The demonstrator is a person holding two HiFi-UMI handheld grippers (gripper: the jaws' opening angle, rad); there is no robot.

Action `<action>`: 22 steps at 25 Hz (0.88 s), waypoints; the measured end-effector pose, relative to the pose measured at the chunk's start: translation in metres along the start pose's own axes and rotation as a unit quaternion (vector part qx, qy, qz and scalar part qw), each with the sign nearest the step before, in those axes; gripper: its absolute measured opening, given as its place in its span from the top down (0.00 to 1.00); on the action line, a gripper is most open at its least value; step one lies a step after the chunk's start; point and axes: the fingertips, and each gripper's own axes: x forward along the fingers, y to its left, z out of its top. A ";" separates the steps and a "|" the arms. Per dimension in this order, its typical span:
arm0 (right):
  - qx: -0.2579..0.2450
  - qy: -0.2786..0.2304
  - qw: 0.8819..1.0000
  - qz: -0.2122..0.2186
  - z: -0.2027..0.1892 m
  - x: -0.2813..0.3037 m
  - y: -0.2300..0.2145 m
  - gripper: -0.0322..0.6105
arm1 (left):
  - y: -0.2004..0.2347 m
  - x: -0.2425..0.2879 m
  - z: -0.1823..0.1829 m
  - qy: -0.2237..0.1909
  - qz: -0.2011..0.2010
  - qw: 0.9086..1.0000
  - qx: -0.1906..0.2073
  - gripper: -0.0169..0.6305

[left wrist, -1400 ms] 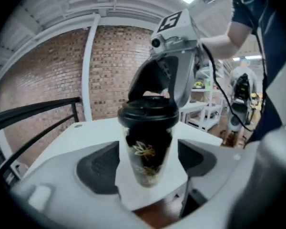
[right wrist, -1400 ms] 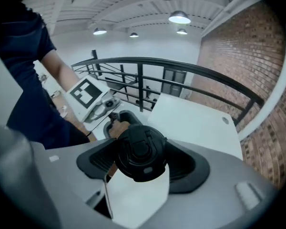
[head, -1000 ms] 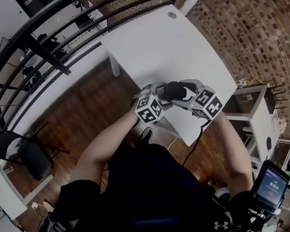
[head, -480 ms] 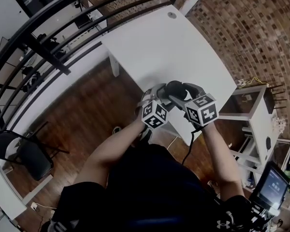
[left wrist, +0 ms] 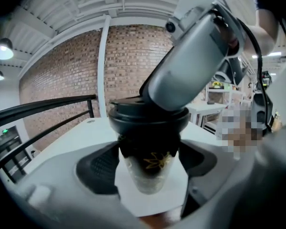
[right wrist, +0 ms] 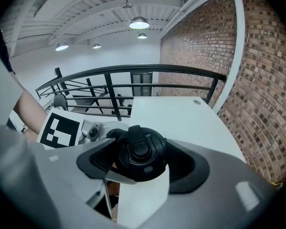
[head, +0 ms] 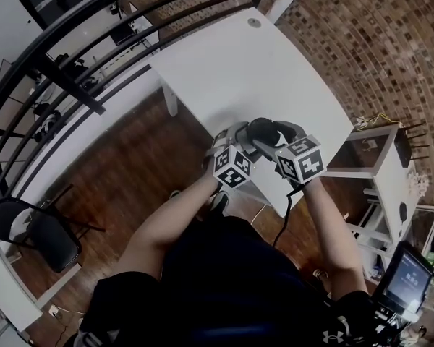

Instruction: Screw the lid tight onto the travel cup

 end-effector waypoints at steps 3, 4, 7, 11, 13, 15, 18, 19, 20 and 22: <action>-0.007 -0.002 1.000 0.005 0.000 0.001 0.001 0.43 | -0.001 -0.012 -0.001 0.002 -0.016 1.000 0.001 0.37; -0.009 -0.004 1.000 0.006 0.001 0.001 0.001 0.43 | 0.001 -0.019 0.000 0.000 -0.019 1.000 -0.002 0.36; -0.017 -0.012 1.000 0.004 0.003 0.001 0.000 0.42 | 0.008 -0.047 0.007 -0.016 -0.017 0.999 -0.026 0.36; 0.001 -0.052 0.999 0.002 0.009 -0.015 -0.003 0.37 | 0.019 -0.086 0.031 -0.050 -0.004 0.997 -0.052 0.36; 0.018 -0.077 0.997 -0.003 0.013 -0.029 -0.008 0.37 | 0.025 -0.101 0.047 -0.069 0.004 0.996 -0.060 0.36; 0.040 -0.109 0.993 -0.019 0.018 -0.047 -0.010 0.37 | 0.029 -0.120 0.064 -0.097 0.012 0.993 -0.068 0.37; 0.100 -0.195 0.974 -0.058 0.031 -0.087 0.005 0.55 | 0.033 -0.166 0.092 -0.160 0.017 0.983 -0.086 0.47; 0.123 -0.227 0.963 -0.071 0.034 -0.102 0.012 0.66 | 0.033 -0.182 0.102 -0.183 0.015 0.978 -0.096 0.55; 0.144 -0.255 0.953 -0.081 0.036 -0.116 0.019 0.78 | 0.032 -0.196 0.113 -0.204 0.011 0.973 -0.107 0.67; 0.170 -0.292 0.936 -0.096 0.038 -0.138 0.033 0.89 | 0.025 -0.217 0.133 -0.232 -0.002 0.964 -0.127 0.84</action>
